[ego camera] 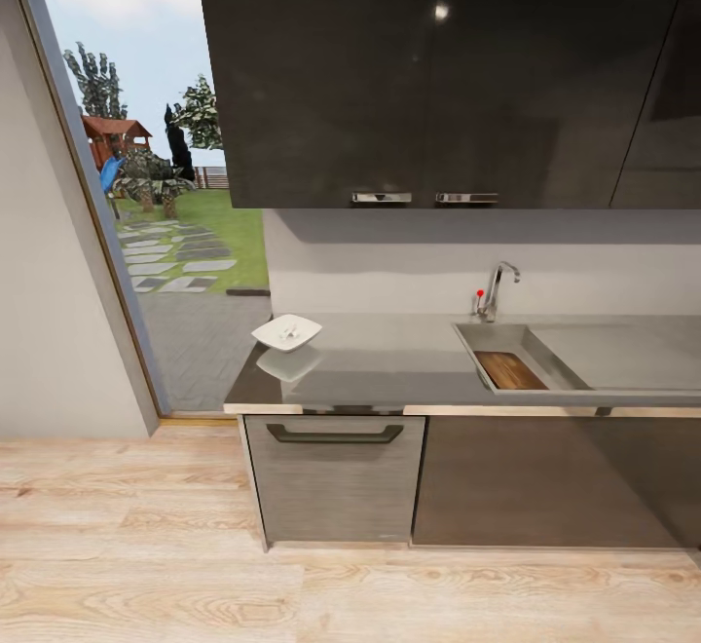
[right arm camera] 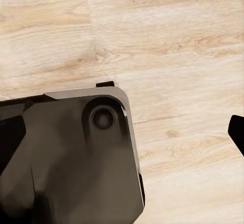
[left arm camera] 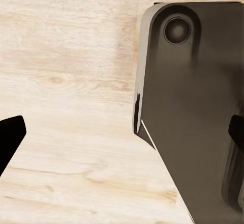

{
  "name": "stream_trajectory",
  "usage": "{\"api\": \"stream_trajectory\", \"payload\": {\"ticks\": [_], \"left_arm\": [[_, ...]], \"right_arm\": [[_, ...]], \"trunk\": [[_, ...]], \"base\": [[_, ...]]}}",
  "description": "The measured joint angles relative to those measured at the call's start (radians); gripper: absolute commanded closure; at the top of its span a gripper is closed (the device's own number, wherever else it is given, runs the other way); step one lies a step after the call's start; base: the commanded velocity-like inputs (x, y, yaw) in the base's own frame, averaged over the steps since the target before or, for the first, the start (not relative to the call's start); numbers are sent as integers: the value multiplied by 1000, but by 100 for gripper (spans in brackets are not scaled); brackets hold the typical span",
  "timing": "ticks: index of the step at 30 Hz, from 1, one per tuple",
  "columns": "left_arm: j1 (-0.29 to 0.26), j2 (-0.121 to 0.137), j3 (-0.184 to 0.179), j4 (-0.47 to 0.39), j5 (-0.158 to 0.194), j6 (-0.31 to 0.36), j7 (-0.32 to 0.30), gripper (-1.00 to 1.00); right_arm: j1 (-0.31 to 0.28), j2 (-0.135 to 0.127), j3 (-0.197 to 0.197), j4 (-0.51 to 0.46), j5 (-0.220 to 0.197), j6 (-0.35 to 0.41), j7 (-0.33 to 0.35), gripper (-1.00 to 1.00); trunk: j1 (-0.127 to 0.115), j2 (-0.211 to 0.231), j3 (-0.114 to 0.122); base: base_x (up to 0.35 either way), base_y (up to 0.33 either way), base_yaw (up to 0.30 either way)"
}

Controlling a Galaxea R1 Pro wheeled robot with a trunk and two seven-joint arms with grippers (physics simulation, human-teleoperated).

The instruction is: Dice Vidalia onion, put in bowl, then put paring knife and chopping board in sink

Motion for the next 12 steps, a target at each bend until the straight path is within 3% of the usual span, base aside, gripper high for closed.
{"api": "stream_trajectory", "payload": {"ticks": [12], "left_arm": [[0,0,0,0,0,0,0,-100]], "right_arm": [[0,0,0,0,0,0,0,-100]], "trunk": [[0,0,0]], "base": [[0,0,0]]}}
